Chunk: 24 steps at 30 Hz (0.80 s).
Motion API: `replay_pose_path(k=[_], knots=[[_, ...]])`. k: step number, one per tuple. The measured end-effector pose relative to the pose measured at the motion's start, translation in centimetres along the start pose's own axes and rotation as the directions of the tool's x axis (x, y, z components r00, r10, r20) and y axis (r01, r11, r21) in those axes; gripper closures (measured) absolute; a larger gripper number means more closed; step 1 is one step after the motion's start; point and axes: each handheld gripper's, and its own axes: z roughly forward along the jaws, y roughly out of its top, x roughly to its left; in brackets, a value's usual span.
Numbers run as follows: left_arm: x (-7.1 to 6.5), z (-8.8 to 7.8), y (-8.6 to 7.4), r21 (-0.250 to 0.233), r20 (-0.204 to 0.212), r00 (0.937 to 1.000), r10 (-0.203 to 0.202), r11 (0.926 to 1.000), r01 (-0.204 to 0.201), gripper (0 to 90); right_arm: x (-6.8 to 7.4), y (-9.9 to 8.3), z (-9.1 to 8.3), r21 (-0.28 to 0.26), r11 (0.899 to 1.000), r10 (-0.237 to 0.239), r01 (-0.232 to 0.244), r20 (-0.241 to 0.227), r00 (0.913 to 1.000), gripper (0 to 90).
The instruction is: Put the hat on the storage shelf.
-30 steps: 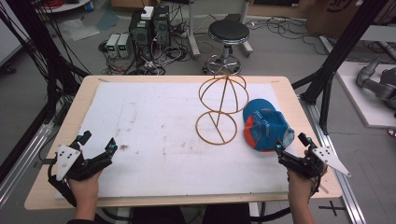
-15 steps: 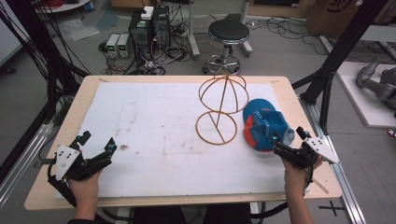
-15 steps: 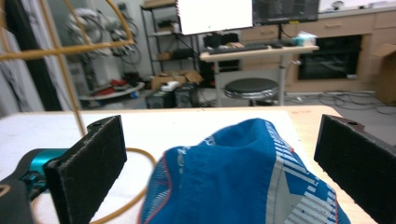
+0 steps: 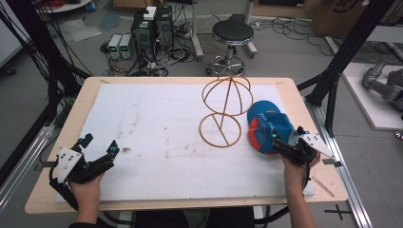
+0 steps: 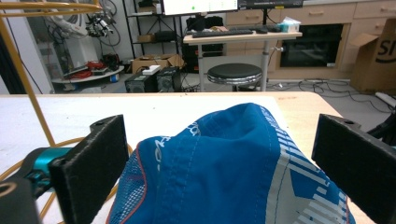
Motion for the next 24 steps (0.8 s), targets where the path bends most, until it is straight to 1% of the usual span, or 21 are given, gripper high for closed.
replay_pose_path(k=[3,4,5,6,9,10,14,15,16,17,18,19,20,21,24], knots=[[-0.06,0.03,-0.01,0.003,0.004,1.0,0.003,1.0,-0.003,13.8,-0.06,-0.1,0.18,0.016,1.0,0.004,-0.004,0.009,1.0,6.7],[-0.06,0.03,-0.01,0.003,0.004,1.0,0.003,1.0,-0.003,13.8,-0.02,-0.13,0.19,0.024,1.0,0.009,-0.01,0.015,0.9998,8.7],[-0.06,0.03,0.01,0.005,0.006,1.0,0.007,1.0,-0.007,13.8,-0.02,-0.12,0.17,0.021,1.0,0.011,-0.012,0.024,0.9996,14.1],[-0.1,0.03,0.0,0.004,0.008,1.0,0.006,1.0,-0.006,13.8,-0.01,-0.13,0.11,0.023,1.0,0.01,-0.011,0.037,0.9993,15.6],[-0.12,0.03,0.01,0.003,0.008,1.0,0.005,1.0,-0.005,13.8,-0.06,-0.17,0.13,0.032,0.999,0.006,-0.007,0.036,0.9993,16.4],[-0.13,0.01,0.02,0.003,0.009,0.9999,0.005,1.0,-0.005,13.8,0.06,-0.24,0.23,0.047,0.999,0.011,-0.013,0.035,0.9993,16.8],[-0.14,-0.04,0.05,0.003,0.011,0.9999,0.007,1.0,-0.007,13.8,0.25,-0.38,0.48,0.077,0.997,-0.009,0.006,0.036,0.9993,19.8],[-0.15,-0.05,0.05,0.003,0.01,0.9999,0.005,1.0,-0.005,13.8,0.31,-0.43,0.56,0.084,0.996,-0.008,0.006,0.03,0.9995,21.7],[-0.13,-0.07,0.05,0.004,0.009,0.9999,0.006,1.0,-0.007,13.8,0.32,-0.46,0.61,0.095,0.995,-0.018,0.015,0.027,0.9995,25.5],[-0.13,-0.07,0.05,0.004,0.008,0.9999,0.006,1.0,-0.006,13.8,0.32,-0.46,0.61,0.095,0.995,-0.018,0.015,0.027,0.9995,25.5],[-0.13,-0.08,0.05,0.004,0.008,0.9999,0.006,1.0,-0.006,13.8,0.43,-0.58,0.82,0.125,0.992,-0.028,0.023,0.039,0.9989,31.7],[-0.13,-0.08,0.04,0.003,0.008,0.9999,0.006,1.0,-0.006,13.8,0.43,-0.58,0.82,0.125,0.992,-0.028,0.023,0.039,0.9989,31.7],[-0.14,-0.11,0.06,0.002,0.007,1.0,0.006,1.0,-0.006,13.8,0.48,-0.72,0.94,0.149,0.988,-0.041,0.034,0.047,0.9981,40.9],[-0.14,-0.12,0.06,0.001,0.008,1.0,0.005,1.0,-0.005,13.8,0.52,-0.73,0.91,0.157,0.987,-0.048,0.04,0.05,0.9976,47.2],[-0.13,-0.17,0.08,0.0,0.007,1.0,0.004,1.0,-0.004,13.9,0.55,-0.7,0.82,0.163,0.985,-0.062,0.054,0.044,0.9971,64.6]])
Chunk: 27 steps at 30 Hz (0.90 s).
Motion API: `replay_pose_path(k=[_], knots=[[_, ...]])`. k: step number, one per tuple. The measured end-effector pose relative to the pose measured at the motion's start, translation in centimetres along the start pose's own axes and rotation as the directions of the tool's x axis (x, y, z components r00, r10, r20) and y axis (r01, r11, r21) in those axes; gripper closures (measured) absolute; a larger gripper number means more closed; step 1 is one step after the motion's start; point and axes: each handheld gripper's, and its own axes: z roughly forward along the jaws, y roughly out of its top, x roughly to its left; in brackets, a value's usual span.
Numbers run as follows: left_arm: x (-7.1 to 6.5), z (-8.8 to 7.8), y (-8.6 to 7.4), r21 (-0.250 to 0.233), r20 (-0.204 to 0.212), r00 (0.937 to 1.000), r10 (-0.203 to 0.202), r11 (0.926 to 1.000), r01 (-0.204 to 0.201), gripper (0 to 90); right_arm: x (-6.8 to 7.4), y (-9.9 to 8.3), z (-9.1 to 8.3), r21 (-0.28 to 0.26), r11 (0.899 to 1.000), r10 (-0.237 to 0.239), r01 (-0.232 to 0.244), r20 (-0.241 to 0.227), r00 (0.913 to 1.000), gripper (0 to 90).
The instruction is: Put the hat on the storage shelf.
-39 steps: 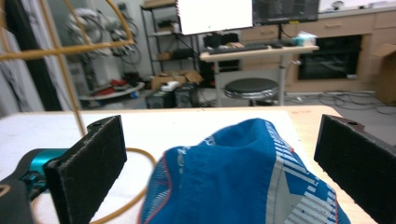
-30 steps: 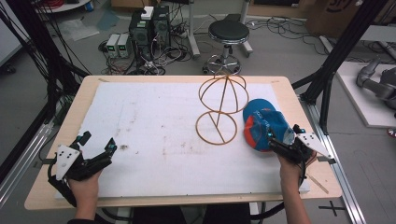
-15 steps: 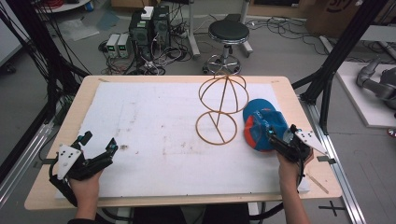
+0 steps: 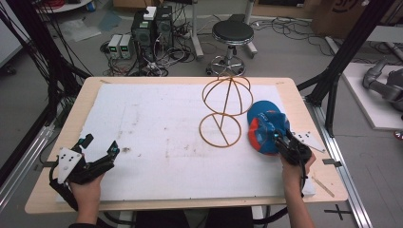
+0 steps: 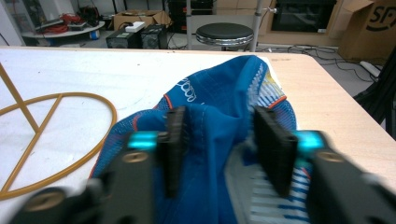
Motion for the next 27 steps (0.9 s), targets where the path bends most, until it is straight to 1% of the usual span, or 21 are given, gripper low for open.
replay_pose_path(k=[2,3,4,5,7,8,10,12,13,14,16,17,20,21,23,27], knots=[[0.0,0.0,0.0,0.0,0.0,1.0,0.0,1.0,0.0,13.9,-0.1,0.0,0.0,0.01,1.0,0.004,-0.004,-0.009,0.9999,74.2],[0.0,0.0,0.0,0.0,0.0,1.0,-0.001,1.0,0.001,13.8,-0.2,0.0,0.0,0.018,1.0,0.002,-0.002,-0.019,0.9998,74.2],[0.0,0.0,0.0,0.0,0.0,1.0,-0.001,1.0,0.001,13.9,-0.2,0.0,0.0,0.016,1.0,0.014,-0.013,-0.018,0.9997,81.0],[0.0,0.0,0.0,0.0,0.0,1.0,0.0,1.0,0.0,13.8,-0.4,0.0,-0.1,0.016,1.0,0.016,-0.015,-0.023,0.9996,83.8],[0.0,0.0,0.0,0.001,0.001,1.0,0.001,1.0,-0.001,13.9,-0.7,0.0,-0.2,0.012,1.0,0.026,-0.026,-0.028,0.9993,86.4],[0.0,0.0,0.0,0.004,0.0,1.0,0.005,1.0,-0.005,13.9,-0.8,0.0,-0.3,0.007,0.999,0.045,-0.044,-0.038,0.9983,87.1],[0.0,0.0,0.0,0.003,-0.001,1.0,0.002,1.0,-0.002,13.9,-1.1,0.1,-0.4,-0.003,0.998,0.062,-0.062,-0.053,0.9966,87.4],[0.0,0.0,0.0,0.003,-0.001,1.0,0.003,1.0,-0.003,13.9,-1.3,0.2,-0.6,-0.008,0.996,0.092,-0.093,-0.073,0.9931,87.4],[0.0,0.0,0.0,0.003,-0.001,1.0,0.003,1.0,-0.003,13.9,-1.4,0.2,-0.7,-0.019,0.995,0.1,-0.102,-0.087,0.9912,87.4],[0.0,0.0,0.0,-0.001,-0.002,1.0,0.001,1.0,-0.001,13.9,-1.5,0.4,-0.9,-0.034,0.994,0.102,-0.105,-0.097,0.99,87.4],[0.0,-0.1,0.1,-0.003,-0.001,1.0,0.004,1.0,-0.004,13.9,-1.5,0.5,-1.0,-0.042,0.994,0.1,-0.104,-0.098,0.9902,87.4],[0.0,-0.2,0.1,-0.002,-0.003,1.0,0.005,1.0,-0.005,14.0,-1.5,0.8,-1.3,-0.065,0.991,0.111,-0.119,-0.11,0.9876,87.4],[0.0,-0.2,0.1,-0.003,-0.002,1.0,0.005,1.0,-0.005,14.0,-1.4,1.4,-1.7,-0.092,0.987,0.117,-0.129,-0.123,0.9855,87.3],[0.0,-0.2,0.1,-0.003,-0.002,1.0,0.005,1.0,-0.005,14.0,-1.4,1.4,-1.7,-0.092,0.987,0.117,-0.129,-0.123,0.9855,87.3],[0.1,-0.3,0.1,-0.003,-0.003,1.0,0.005,1.0,-0.005,14.0,-1.3,2.1,-2.2,-0.124,0.983,0.118,-0.135,-0.135,0.9838,87.4],[0.1,-0.3,0.1,-0.006,-0.005,1.0,0.002,1.0,-0.002,14.0,-1.1,2.8,-2.6,-0.154,0.978,0.121,-0.143,-0.144,0.9821,87.3]])
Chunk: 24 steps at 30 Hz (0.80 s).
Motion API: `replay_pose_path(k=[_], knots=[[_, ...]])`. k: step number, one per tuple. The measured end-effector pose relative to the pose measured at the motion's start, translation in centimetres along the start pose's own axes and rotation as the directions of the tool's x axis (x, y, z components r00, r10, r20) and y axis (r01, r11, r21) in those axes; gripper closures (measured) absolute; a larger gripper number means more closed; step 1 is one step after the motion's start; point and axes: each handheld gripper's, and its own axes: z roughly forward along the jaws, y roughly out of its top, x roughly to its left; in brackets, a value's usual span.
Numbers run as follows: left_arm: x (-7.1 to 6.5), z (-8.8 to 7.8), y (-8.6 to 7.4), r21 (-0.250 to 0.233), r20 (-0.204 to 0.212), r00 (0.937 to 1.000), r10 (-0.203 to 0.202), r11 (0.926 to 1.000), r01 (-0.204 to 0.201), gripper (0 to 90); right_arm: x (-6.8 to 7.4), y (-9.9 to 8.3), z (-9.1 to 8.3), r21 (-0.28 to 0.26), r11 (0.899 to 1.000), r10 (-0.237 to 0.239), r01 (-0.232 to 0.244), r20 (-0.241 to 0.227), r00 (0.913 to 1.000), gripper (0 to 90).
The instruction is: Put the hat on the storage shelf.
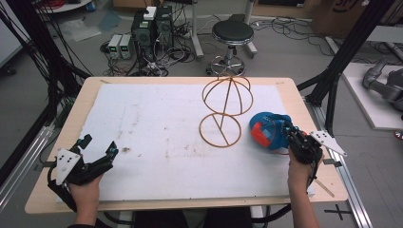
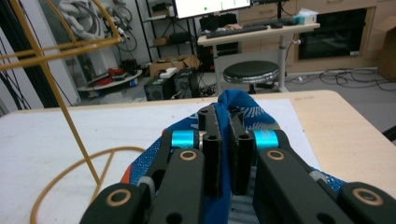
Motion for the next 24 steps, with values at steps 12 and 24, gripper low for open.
replay_pose_path(k=[12,24], knots=[[0.0,0.0,0.0,0.001,0.0,1.0,-0.003,1.0,0.003,14.0,0.6,2.7,-0.1,-0.073,0.997,0.019,-0.02,-0.012,0.9997,87.2],[-0.1,0.1,0.0,0.004,0.008,1.0,-0.002,1.0,0.002,14.0,1.1,7.1,0.8,-0.118,0.993,0.03,-0.025,0.038,0.9988,87.2]])
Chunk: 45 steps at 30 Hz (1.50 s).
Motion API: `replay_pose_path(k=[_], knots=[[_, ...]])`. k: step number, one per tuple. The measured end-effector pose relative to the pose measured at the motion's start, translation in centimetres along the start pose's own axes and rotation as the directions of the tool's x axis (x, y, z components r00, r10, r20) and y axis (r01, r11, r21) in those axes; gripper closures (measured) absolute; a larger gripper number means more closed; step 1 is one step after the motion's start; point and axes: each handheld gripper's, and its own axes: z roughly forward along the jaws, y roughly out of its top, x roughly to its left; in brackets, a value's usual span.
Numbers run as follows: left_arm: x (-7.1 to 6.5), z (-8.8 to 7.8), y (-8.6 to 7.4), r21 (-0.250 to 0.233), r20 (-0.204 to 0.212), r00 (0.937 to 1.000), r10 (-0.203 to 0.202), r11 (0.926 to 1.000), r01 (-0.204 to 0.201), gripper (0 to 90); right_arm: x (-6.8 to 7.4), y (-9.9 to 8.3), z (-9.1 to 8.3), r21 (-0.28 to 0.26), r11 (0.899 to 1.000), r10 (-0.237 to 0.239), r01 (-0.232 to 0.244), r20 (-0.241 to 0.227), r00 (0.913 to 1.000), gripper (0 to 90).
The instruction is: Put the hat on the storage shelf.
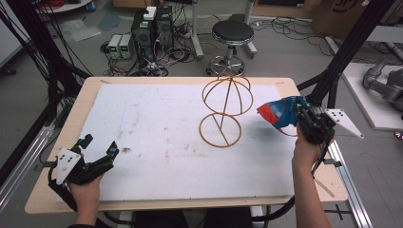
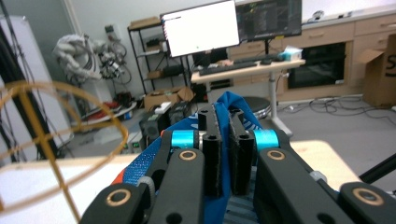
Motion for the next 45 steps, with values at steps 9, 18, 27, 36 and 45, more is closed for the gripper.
replay_pose_path(k=[9,18,27,36,45], knots=[[0.0,0.0,0.0,0.0,0.001,1.0,0.001,1.0,-0.001,14.0,0.8,5.0,1.1,-0.079,0.997,0.001,0.001,0.025,0.9997,87.1],[0.0,0.0,0.0,-0.001,0.003,1.0,0.0,1.0,0.0,14.0,2.1,8.6,1.7,-0.135,0.991,-0.013,0.015,0.021,0.9997,87.1],[0.0,0.0,0.0,-0.005,0.004,1.0,-0.002,1.0,0.003,14.0,3.9,10.5,2.8,-0.18,0.984,0.011,-0.012,-0.009,0.9999,87.0],[0.2,-0.1,-0.1,-0.007,0.005,0.9999,-0.014,0.9999,0.014,14.0,5.8,11.0,4.8,-0.207,0.976,0.061,-0.074,-0.071,0.9956,87.1],[0.3,-0.2,0.0,-0.008,0.006,0.9999,-0.014,0.9999,0.014,14.0,8.0,11.0,6.1,-0.211,0.971,0.086,-0.112,-0.128,0.9881,87.0]])
